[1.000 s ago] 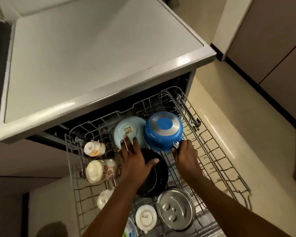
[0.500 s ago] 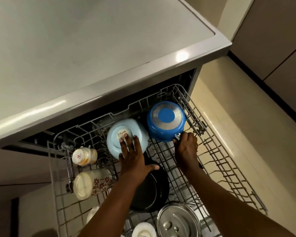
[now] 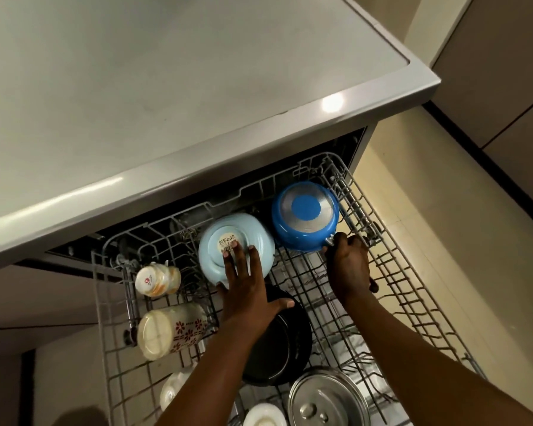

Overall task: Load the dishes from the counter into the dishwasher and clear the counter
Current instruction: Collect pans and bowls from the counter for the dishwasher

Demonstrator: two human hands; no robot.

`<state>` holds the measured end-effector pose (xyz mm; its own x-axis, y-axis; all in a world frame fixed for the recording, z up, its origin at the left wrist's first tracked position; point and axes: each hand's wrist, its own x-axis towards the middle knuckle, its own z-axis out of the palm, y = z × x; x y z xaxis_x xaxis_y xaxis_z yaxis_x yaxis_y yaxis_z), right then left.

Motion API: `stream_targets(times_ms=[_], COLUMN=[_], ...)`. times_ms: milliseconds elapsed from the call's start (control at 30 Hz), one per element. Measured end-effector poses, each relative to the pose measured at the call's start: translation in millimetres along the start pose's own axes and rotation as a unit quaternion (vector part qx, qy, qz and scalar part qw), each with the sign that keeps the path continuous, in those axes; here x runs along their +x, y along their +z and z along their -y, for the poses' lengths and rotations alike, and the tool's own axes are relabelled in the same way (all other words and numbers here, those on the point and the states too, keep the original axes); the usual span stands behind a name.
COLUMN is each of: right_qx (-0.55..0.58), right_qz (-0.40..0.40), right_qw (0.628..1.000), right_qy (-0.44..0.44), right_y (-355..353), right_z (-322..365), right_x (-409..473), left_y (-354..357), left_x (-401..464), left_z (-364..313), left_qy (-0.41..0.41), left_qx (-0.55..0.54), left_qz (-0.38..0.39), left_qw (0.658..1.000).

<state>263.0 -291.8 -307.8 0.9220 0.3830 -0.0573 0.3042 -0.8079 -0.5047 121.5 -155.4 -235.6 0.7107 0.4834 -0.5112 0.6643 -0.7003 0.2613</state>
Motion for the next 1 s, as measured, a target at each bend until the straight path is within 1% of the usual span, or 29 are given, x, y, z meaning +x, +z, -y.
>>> stream_targets(times_ms=[67, 133, 267, 333, 400, 500, 533, 600, 700, 767, 867, 933, 1000], right_qx=[0.006, -0.005, -0.053, -0.052, -0.051, -0.042, -0.031, -0.012, -0.008, -0.006, 0.021, 0.044, 0.054], right_qz=[0.016, 0.018, -0.012, -0.029, -0.039, -0.055, -0.061, -0.072, -0.086, -0.083, -0.115, -0.129, -0.114], right_qw=[0.999, 0.999, 0.998, 0.998, 0.998, 0.997, 0.996, 0.993, 0.98, 0.972, 0.955, 0.945, 0.941], right_qy=[0.038, 0.039, -0.011, -0.019, -0.022, -0.037, -0.048, -0.089, -0.179, -0.221, -0.272, -0.296, -0.314], right_y=[3.0, 4.5, -7.3, -16.3, -22.7, -30.2, -34.9, -44.5, -55.5, -57.3, -51.4, -42.9, -33.6], right_z=[-4.8, -4.5, 3.4, 11.3, 20.1, 33.0, 39.8, 53.6, 79.1, 101.3, 142.4, 177.6, 211.9], right_x=[3.7, -0.6, -32.0, -53.1, -73.9, -102.5, -112.0, -131.4, -157.6, -175.8, -207.2, -235.1, -265.7], left_y=[1.2, 1.6, -3.5, -5.2, -8.4, -14.3, -17.9, -26.0, -34.6, -36.7, -47.5, -60.9, -74.9], left_x=[-0.5, -2.0, -6.3, -11.4, -23.7, -46.1, -56.1, -78.2, -112.1, -136.2, -179.6, -215.8, -254.5], left_z=[2.0, 2.4, 0.5, 0.3, 2.0, 8.7, 12.5, 22.9, 49.6, 79.5, 122.9, 156.0, 187.0], left_qy=[0.003, 0.006, 0.008, 0.013, 0.028, 0.048, 0.047, 0.042, 0.035, 0.042, 0.044, 0.023, -0.003], left_qx=[0.0, -0.005, -0.019, -0.005, 0.002, -0.01, -0.019, -0.015, 0.0, -0.006, 0.016, 0.019, 0.019], left_qz=[-0.006, -0.014, -0.023, -0.034, -0.057, -0.125, -0.145, -0.153, -0.161, -0.188, -0.219, -0.216, -0.211], left_qw=[1.0, 1.0, 1.0, 0.999, 0.998, 0.991, 0.988, 0.987, 0.986, 0.981, 0.975, 0.976, 0.977])
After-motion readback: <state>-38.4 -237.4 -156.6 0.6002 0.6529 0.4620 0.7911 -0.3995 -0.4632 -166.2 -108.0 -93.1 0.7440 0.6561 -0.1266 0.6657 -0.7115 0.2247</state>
